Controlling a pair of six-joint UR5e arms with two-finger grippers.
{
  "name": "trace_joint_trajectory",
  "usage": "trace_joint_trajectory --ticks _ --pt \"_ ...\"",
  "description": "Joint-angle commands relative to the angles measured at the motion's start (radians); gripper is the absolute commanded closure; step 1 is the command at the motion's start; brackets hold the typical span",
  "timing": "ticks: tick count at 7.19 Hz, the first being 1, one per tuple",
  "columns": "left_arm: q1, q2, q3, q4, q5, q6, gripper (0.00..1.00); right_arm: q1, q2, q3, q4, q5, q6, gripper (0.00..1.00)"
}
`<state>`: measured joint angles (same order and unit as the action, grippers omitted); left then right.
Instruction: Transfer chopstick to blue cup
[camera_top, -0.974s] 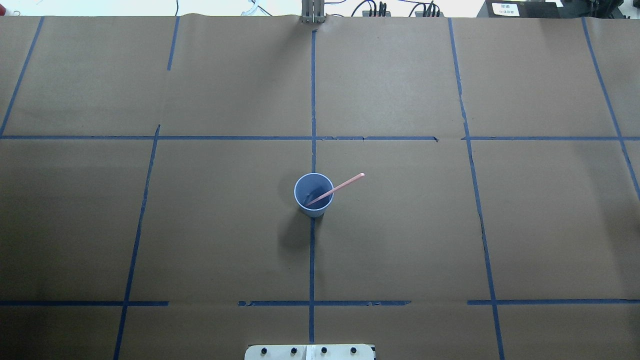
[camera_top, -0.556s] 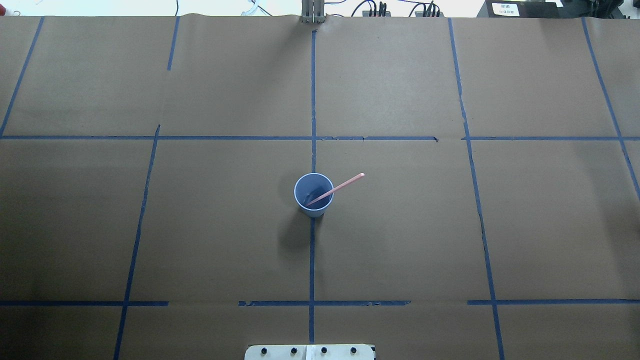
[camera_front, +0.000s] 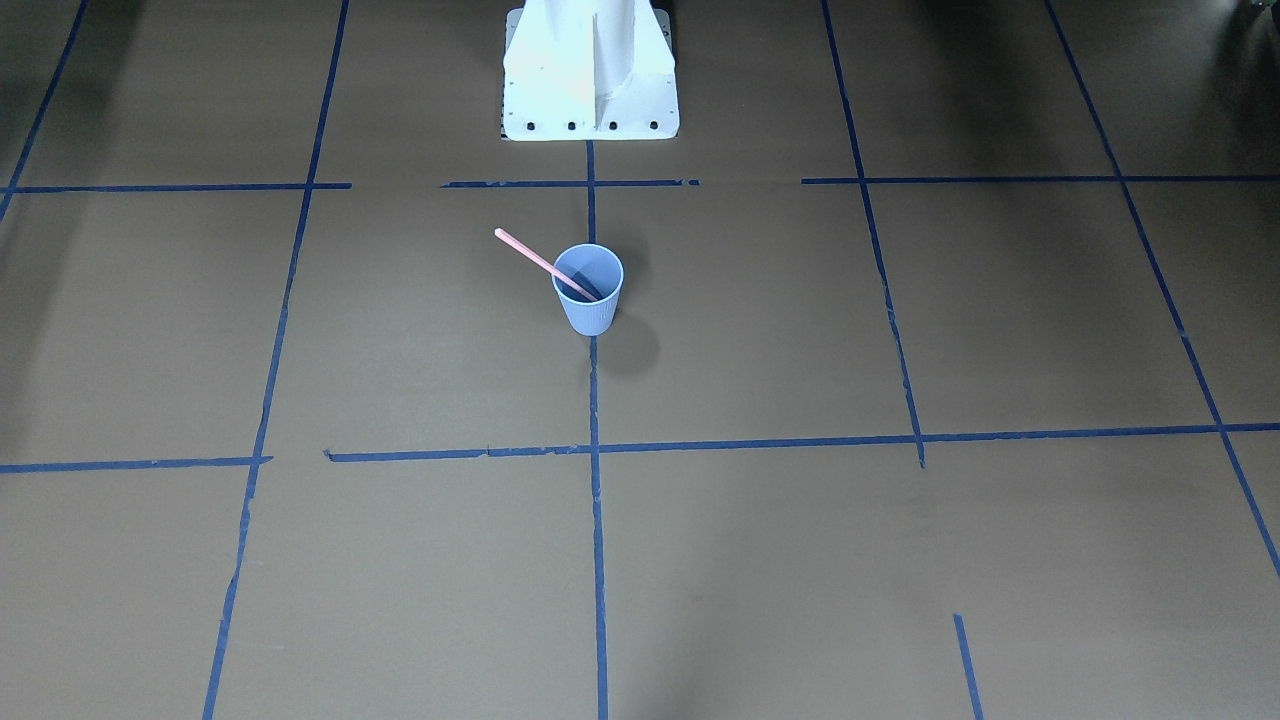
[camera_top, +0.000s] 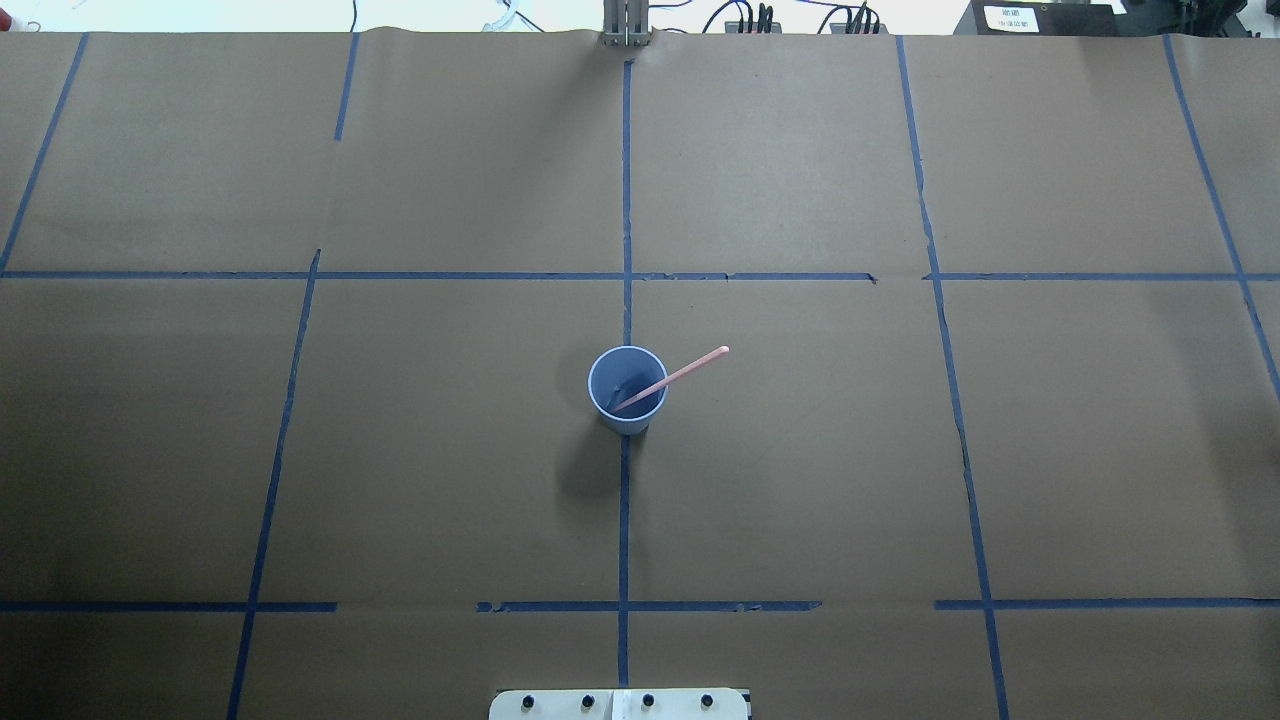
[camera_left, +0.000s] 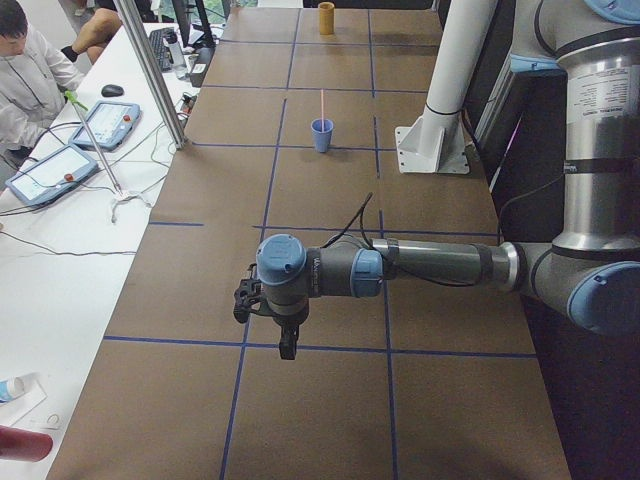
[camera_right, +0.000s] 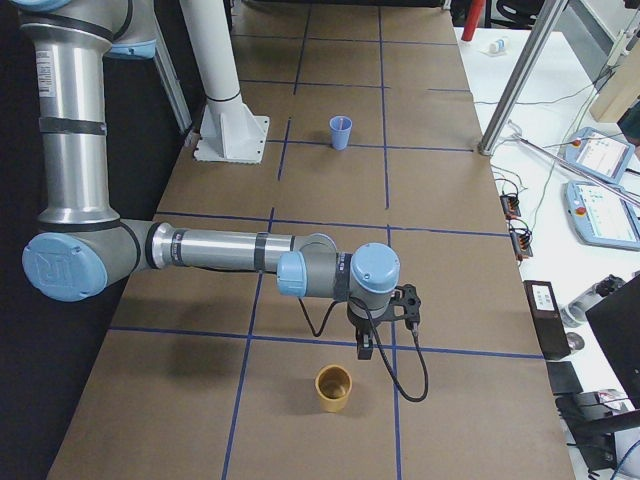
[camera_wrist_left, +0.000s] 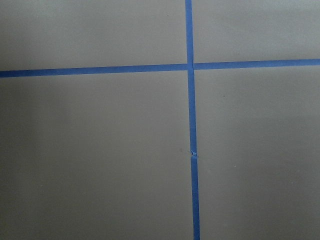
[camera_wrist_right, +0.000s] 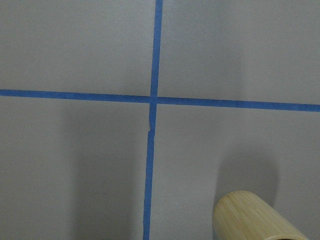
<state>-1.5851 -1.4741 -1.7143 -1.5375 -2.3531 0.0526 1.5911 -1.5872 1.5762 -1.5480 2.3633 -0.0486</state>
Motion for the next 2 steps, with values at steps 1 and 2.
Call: trace_joint_trajectory --ticks 1,2 --pt "-0.001 0.000 -0.007 0.000 0.000 0.006 0.00 0.000 0.001 -0.004 0.002 0.011 0.001 0.00" --pt "-0.001 0.000 -0.008 0.000 0.000 0.006 0.00 0.000 0.001 -0.004 0.002 0.011 0.001 0.00"
